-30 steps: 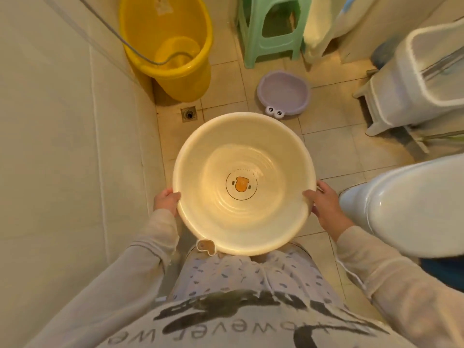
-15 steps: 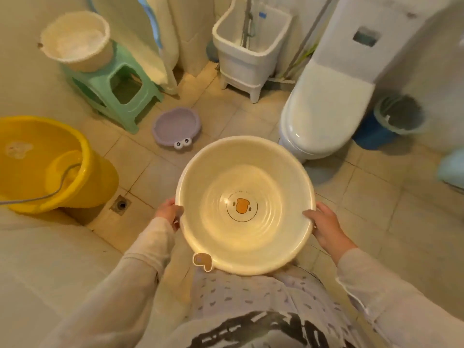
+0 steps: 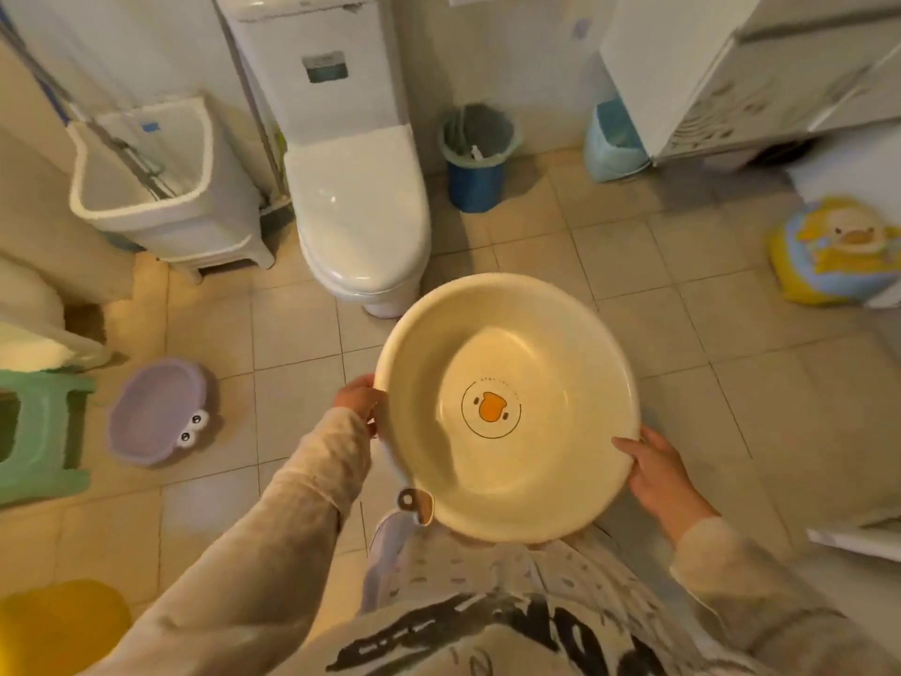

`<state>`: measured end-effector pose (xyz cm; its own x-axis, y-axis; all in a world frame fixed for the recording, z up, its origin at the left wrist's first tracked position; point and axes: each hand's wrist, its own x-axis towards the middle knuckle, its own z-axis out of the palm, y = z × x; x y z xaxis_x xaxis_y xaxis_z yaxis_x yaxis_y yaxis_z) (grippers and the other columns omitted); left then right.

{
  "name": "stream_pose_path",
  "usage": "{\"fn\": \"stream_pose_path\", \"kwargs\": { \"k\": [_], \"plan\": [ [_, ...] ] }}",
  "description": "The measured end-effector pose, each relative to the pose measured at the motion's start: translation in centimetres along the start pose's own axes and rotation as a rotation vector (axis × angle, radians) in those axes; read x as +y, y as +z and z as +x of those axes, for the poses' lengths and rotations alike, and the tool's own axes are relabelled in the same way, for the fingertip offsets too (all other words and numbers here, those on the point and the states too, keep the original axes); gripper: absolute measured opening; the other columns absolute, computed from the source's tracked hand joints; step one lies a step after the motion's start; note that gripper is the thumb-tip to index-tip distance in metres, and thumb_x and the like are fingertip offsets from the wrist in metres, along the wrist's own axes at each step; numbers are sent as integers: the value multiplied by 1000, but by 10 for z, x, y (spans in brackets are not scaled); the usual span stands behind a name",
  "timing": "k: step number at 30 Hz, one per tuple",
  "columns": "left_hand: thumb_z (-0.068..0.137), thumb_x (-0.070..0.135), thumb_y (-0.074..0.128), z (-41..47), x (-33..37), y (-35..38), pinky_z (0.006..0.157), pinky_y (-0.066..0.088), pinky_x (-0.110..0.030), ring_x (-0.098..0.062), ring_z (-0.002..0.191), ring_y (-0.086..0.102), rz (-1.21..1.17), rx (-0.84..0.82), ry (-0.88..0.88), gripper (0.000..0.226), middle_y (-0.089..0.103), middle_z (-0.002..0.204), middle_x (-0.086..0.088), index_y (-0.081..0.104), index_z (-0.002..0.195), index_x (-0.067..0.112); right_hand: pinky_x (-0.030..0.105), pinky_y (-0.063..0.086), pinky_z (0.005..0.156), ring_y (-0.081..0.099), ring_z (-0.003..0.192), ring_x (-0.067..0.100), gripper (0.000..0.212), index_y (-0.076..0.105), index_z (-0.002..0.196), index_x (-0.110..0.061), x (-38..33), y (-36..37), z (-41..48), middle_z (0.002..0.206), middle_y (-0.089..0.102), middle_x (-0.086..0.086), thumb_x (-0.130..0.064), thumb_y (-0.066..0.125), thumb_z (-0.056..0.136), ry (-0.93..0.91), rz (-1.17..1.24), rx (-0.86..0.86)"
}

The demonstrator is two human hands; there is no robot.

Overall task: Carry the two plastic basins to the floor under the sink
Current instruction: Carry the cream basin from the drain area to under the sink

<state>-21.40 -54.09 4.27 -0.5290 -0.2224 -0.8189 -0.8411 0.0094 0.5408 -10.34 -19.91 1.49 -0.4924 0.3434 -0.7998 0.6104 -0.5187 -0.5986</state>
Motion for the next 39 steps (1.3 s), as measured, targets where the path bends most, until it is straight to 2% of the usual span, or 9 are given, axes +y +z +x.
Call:
{"fn": "stream_pose_path", "kwargs": {
  "k": [3, 5, 7, 11, 15, 18, 22, 34, 39],
  "plan": [
    [76, -9, 37, -1, 20, 66, 56, 34, -26, -18, 60, 39, 86, -34, 40, 39, 48, 68, -6, 67, 82, 14, 32, 53, 71, 59, 82, 20, 49, 50, 130, -2, -11, -44, 15, 88, 66, 6, 12, 51, 83, -34, 105, 72],
    [79, -6, 39, -1, 29, 113, 56, 34, -24, -19, 64, 44, 120, -79, 46, 46, 51, 78, -9, 66, 113, 10, 29, 56, 67, 59, 83, 21, 42, 56, 121, -3, -24, -76, 25, 81, 72, 2, 13, 49, 84, -55, 157, 93],
    [80, -2, 43, -4, 36, 160, 53, 33, -25, -21, 64, 43, 117, -91, 31, 47, 51, 73, -7, 60, 124, 4, 31, 55, 70, 60, 85, 23, 40, 56, 119, -6, -43, -109, 35, 87, 71, 5, 12, 48, 84, -68, 175, 101],
    [78, -4, 40, -11, 49, 244, 51, 32, -25, -19, 60, 37, 100, -99, -13, 48, 45, 65, -4, 64, 119, 6, 36, 52, 72, 62, 89, 25, 41, 55, 123, -8, -79, -174, 57, 104, 65, 11, 7, 53, 85, -84, 182, 124],
    [85, 2, 44, -18, 61, 307, 53, 37, -28, -18, 61, 40, 95, -129, -69, 21, 46, 68, -4, 61, 82, 11, 37, 54, 75, 63, 92, 26, 44, 55, 126, -6, -112, -216, 73, 110, 64, 15, 8, 54, 84, -109, 198, 124],
    [85, -1, 41, -23, 79, 370, 57, 40, -29, -19, 65, 42, 114, -161, -45, 25, 48, 72, -4, 59, 95, 14, 37, 52, 78, 61, 95, 30, 47, 52, 130, -3, -143, -253, 85, 111, 63, 16, 9, 53, 84, -119, 256, 180],
    [87, 4, 42, -30, 107, 443, 57, 38, -28, -16, 63, 39, 156, -225, -11, 20, 47, 71, -2, 59, 88, 15, 28, 53, 61, 60, 92, 26, 43, 55, 126, -5, -176, -285, 94, 105, 64, 11, 3, 54, 84, -165, 260, 239],
    [89, -4, 34, -3, 187, 619, 59, 38, -29, -17, 62, 37, 290, -319, -13, 33, 47, 74, -5, 58, 103, 16, 33, 49, 69, 58, 93, 24, 49, 54, 128, -12, -298, -347, 187, 100, 64, 4, 4, 57, 82, -137, 408, 349],
    [86, -8, 33, 13, 232, 674, 73, 39, -35, -18, 63, 37, 320, -279, -45, 50, 49, 75, -4, 61, 123, 10, 33, 49, 67, 59, 90, 23, 47, 57, 124, -16, -366, -355, 231, 98, 65, 2, 1, 60, 81, -102, 379, 364]
  ]
}}
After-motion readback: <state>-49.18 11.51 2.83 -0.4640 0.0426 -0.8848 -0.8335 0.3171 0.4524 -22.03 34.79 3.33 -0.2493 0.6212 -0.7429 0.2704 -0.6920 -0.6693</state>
